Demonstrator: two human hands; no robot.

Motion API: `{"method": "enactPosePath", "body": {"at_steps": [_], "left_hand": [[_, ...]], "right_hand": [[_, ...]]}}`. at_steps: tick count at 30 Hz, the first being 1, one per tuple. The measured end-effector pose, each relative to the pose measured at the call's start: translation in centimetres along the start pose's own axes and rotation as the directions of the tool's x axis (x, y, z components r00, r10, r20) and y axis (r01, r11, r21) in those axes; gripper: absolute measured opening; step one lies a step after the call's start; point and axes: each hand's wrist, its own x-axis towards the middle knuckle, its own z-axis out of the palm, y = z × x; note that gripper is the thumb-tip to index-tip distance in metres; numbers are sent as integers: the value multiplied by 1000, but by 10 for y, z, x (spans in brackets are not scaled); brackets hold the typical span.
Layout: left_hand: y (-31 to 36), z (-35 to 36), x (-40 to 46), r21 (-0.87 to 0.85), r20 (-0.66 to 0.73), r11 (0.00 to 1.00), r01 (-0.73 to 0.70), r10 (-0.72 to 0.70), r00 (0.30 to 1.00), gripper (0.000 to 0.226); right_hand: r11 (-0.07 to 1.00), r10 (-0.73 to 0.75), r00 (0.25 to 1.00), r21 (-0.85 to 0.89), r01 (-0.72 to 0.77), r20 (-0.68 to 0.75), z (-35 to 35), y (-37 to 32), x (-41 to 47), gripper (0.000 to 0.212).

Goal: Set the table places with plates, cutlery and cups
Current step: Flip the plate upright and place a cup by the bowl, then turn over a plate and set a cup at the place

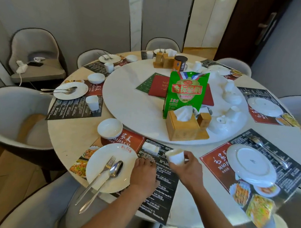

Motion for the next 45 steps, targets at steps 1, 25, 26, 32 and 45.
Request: {"method": "enactPosePath", "body": {"at_steps": [1,25,26,32,45], "left_hand": [[0,0,1,5,4,1000,6,-6,1000,60],[16,8,43,-56,176,953,298,-284,943,69],[16,8,42,-55,174,953,297,-284,943,70],[14,11,38,-49,165,961,271,-260,951,70],[51,7,5,-97,-169,992,87,-102,980,47]], "right_hand": [[1000,0,1000,7,0,9,2,4,0,66],[954,-271,850,9,299,451,16,26,99,77],[954,-267,848,1,300,457,15,25,99,79],[947,-233,837,-79,311,495,13,24,96,96],[873,-253,935,-358,332,249,-39,50,42,72]]}}
